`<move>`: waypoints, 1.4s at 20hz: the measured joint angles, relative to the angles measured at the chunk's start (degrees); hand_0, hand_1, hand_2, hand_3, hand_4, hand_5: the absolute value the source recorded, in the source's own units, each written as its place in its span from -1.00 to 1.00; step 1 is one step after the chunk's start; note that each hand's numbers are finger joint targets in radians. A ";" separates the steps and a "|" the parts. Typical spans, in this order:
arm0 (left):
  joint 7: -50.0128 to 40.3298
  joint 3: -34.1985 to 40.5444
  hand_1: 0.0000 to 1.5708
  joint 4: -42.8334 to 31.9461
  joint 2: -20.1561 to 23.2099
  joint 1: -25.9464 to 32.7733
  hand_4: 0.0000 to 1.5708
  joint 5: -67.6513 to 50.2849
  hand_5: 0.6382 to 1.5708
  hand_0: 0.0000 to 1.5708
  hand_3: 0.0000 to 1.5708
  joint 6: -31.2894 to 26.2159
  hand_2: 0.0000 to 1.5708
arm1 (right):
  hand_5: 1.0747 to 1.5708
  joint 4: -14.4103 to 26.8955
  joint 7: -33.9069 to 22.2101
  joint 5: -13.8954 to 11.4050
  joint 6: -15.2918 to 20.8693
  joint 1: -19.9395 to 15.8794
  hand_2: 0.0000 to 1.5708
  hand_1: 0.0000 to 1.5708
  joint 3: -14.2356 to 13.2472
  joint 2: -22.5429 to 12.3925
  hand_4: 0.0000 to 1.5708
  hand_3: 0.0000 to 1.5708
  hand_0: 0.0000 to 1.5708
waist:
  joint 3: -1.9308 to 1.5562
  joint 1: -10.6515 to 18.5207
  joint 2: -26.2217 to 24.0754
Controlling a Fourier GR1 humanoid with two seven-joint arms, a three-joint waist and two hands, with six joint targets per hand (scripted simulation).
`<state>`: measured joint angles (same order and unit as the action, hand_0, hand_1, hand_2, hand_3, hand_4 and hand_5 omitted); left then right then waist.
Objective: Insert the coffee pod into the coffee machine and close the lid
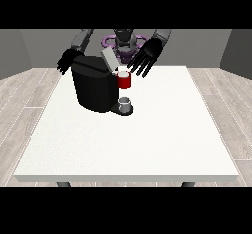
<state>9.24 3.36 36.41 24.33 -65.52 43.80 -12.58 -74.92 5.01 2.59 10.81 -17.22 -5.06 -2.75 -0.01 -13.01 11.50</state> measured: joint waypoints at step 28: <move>4.06 17.36 -1.00 5.74 -18.94 29.97 -1.00 -27.12 1.00 -1.00 -1.00 -1.75 -1.00 | 1.00 -3.09 -2.26 2.20 -5.92 12.26 -1.00 -1.00 -1.20 -5.11 -0.84 -1.00 -1.00 | 0.02 13.78 -24.57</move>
<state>13.30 20.72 42.15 5.39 -35.55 16.67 -14.33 -78.01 2.75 4.79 4.89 -4.96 -6.26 -7.86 0.01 0.77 -13.07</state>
